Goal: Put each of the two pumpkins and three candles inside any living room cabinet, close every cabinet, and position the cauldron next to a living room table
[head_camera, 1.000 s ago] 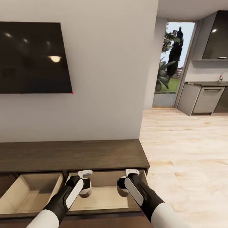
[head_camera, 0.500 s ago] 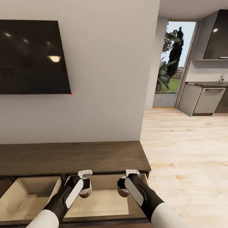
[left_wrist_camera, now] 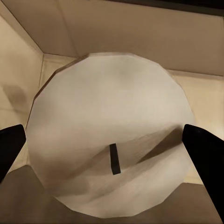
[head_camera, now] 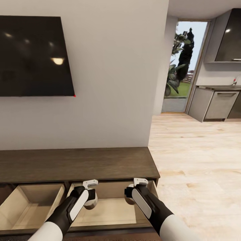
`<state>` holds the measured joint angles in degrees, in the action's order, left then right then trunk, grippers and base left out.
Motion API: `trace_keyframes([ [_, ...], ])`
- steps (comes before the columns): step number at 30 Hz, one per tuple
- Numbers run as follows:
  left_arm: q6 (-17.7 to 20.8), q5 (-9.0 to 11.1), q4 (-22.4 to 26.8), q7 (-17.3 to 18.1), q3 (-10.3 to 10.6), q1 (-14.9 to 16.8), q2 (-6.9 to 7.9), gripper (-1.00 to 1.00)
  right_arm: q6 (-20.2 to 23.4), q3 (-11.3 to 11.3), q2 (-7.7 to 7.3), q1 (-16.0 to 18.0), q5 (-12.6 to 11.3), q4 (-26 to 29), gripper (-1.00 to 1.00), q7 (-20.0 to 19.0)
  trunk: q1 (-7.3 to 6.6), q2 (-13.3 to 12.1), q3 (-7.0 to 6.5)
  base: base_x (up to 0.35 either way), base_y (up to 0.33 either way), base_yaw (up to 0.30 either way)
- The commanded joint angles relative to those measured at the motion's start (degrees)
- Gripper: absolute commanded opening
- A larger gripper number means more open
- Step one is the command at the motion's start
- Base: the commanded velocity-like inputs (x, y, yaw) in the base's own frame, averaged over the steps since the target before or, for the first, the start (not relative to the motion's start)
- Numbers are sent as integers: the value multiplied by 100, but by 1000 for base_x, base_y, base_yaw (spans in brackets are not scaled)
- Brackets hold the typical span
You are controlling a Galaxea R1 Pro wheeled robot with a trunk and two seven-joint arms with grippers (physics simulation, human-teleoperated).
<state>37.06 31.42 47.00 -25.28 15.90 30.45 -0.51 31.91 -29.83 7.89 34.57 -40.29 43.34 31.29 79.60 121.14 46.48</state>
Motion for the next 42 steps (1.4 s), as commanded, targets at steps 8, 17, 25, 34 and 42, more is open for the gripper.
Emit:
trace_keyframes([
  [8,-157,49,-16,-54,29,4,-9,-100,-26,-71,1,6,-49,7,-100,53,175,325,150,0,0,0],
  [17,-172,49,-17,-56,36,4,-24,-100,-36,-267,2,6,-66,7,-100,53,373,686,311,0,0,0],
  [25,-173,49,9,-53,36,4,-28,-100,-13,-283,2,8,-90,22,-100,53,549,1007,455,0,0,0],
  [34,-150,-289,230,-56,31,136,-24,-100,65,-295,7,421,-115,26,-100,64,746,1368,617,0,0,0],
  [42,-155,-379,328,-48,28,260,-31,-100,49,-295,10,437,-119,17,-100,0,922,1689,760,0,0,0],
])
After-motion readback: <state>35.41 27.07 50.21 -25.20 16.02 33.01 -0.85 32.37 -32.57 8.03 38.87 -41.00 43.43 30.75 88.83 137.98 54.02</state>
